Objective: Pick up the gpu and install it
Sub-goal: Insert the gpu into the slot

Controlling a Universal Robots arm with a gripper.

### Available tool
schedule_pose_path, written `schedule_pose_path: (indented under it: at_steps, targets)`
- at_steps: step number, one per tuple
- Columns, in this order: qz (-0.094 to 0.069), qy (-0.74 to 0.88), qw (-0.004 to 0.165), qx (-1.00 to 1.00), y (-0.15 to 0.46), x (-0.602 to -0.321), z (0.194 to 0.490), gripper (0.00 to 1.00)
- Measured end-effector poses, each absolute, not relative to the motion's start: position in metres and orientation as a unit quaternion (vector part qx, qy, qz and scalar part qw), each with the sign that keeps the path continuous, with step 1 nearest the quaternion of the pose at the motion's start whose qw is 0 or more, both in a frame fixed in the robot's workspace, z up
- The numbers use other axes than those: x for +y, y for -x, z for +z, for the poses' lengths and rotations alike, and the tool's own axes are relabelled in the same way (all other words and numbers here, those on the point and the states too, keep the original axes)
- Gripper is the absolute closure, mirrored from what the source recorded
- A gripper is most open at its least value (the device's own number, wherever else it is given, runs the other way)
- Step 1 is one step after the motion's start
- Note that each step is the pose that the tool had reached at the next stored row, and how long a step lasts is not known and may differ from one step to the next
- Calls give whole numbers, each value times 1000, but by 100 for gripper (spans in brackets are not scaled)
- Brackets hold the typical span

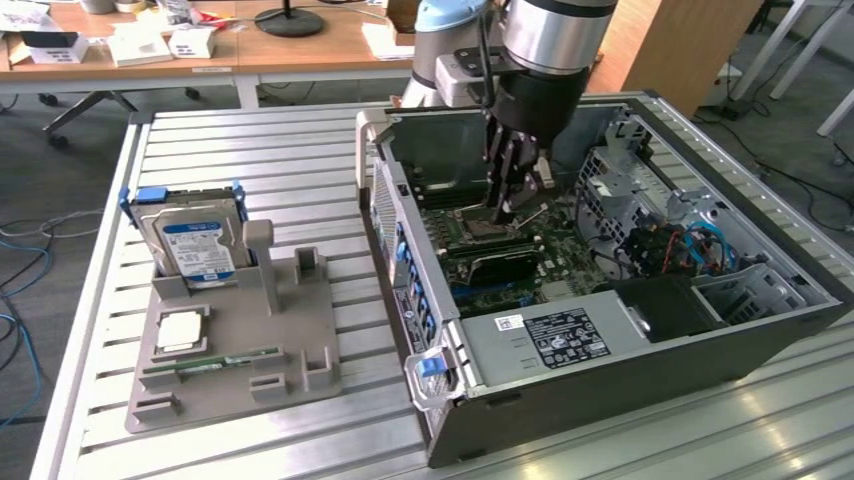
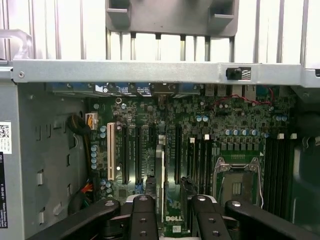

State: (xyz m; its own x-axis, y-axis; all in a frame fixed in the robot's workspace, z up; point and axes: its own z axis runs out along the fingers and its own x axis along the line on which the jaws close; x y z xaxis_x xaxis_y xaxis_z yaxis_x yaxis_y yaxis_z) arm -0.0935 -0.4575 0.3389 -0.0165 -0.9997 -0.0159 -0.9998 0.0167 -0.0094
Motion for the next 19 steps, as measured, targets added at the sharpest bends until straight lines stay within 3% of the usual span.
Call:
schedule_pose_path:
  at_steps: [19]
  targets:
    - [2, 701, 9, 713, 92, -455, 337, 67]
